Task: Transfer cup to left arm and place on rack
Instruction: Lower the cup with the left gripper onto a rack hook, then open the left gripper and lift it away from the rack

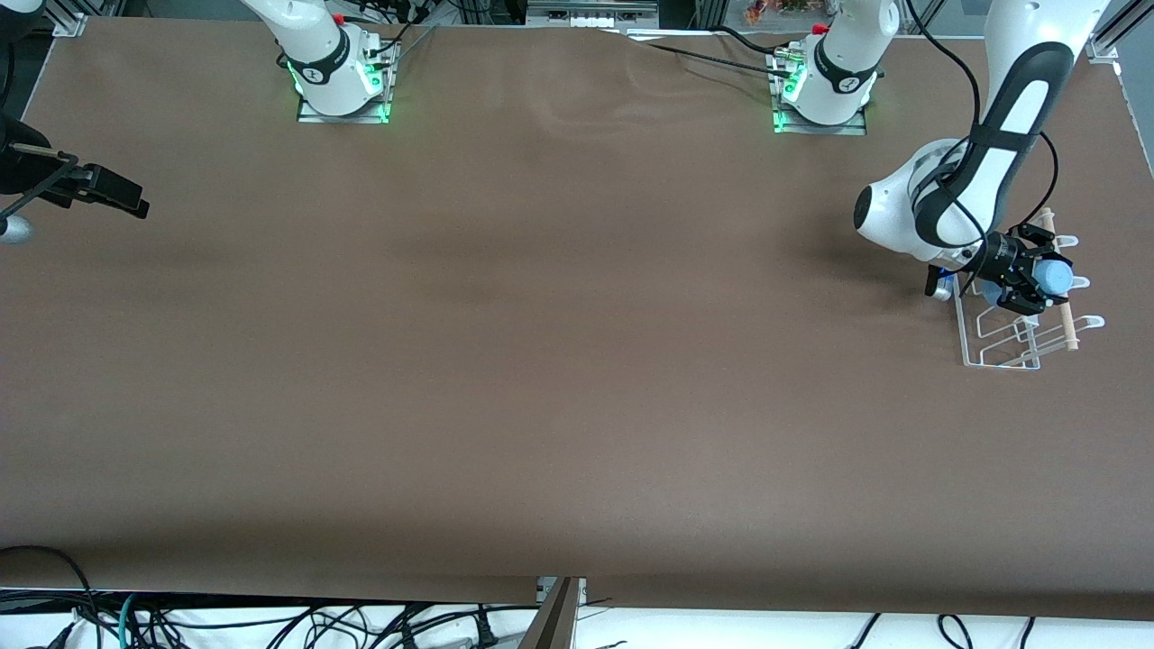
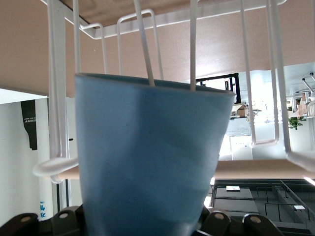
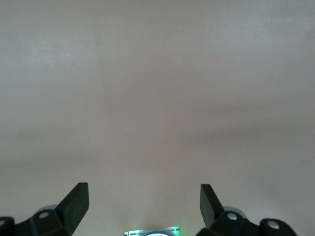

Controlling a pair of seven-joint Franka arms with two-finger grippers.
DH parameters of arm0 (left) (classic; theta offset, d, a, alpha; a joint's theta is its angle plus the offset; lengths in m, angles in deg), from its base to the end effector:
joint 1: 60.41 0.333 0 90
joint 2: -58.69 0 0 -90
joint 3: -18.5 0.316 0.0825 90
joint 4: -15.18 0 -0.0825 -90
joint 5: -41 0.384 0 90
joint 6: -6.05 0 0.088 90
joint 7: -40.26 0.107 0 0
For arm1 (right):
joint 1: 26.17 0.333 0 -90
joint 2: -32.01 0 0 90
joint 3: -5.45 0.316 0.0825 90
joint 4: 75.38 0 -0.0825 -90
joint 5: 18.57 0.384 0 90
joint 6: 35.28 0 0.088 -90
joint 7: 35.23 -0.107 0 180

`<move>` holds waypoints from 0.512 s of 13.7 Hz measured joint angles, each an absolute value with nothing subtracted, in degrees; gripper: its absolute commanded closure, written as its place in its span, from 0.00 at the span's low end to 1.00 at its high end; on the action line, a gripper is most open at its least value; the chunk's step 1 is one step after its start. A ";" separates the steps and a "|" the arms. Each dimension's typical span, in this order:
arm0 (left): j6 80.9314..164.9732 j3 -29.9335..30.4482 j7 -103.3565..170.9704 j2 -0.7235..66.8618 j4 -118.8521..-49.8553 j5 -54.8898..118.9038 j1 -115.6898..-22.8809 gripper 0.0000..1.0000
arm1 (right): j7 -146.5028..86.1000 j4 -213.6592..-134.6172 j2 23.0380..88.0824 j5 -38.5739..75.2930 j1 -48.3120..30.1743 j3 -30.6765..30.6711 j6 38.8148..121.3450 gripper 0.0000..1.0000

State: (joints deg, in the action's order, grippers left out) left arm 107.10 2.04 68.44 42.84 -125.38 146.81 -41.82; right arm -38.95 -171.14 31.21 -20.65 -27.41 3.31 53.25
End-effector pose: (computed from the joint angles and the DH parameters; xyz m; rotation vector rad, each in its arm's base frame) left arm 0.4570 0.0970 0.2060 -1.0440 1.4833 0.9845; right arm 0.5421 -0.0361 0.5830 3.0948 -0.1902 -0.1740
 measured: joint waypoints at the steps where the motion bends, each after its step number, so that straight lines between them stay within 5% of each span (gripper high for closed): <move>1: 107.09 2.04 68.19 42.57 -125.36 146.83 -41.82 0.03 | -38.95 -171.14 31.21 -20.65 -27.41 3.31 53.25 0.00; 7: 106.41 1.95 68.01 43.17 -123.02 145.00 -41.82 0.00 | -38.95 -171.14 31.21 -20.63 -27.41 3.31 53.25 0.00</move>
